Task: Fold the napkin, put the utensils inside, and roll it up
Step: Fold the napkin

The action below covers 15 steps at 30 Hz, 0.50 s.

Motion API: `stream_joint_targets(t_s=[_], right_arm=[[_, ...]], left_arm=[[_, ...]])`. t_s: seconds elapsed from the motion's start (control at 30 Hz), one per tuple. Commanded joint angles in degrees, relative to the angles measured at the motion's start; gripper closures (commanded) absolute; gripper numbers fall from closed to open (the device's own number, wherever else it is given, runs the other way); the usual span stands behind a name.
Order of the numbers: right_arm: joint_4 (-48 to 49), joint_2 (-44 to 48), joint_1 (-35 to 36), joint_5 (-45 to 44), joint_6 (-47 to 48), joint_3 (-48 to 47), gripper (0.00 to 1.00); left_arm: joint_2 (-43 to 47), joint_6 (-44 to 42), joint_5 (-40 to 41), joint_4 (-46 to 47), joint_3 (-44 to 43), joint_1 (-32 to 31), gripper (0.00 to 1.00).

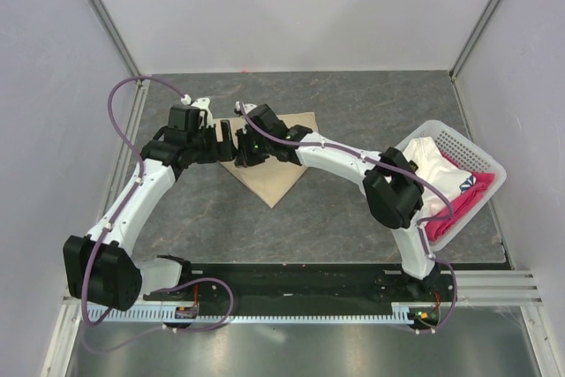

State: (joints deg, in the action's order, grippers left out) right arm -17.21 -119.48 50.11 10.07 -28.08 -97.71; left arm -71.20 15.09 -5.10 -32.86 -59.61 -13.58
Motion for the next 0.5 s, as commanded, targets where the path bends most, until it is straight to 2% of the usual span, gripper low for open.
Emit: stream_joint_targets(t_s=[0.0,0.47], right_arm=[[0.5,-2.8,0.3,-1.4,2.1,-5.4,1.00],[-1.5,-9.4,0.3,-3.7,3.6,-13.8,1.00]], left_arm=[[1.8,-1.2,-0.4,1.5,0.0,0.2,0.10],[2.0,-1.2,0.1,1.6,0.2,0.2,0.10]])
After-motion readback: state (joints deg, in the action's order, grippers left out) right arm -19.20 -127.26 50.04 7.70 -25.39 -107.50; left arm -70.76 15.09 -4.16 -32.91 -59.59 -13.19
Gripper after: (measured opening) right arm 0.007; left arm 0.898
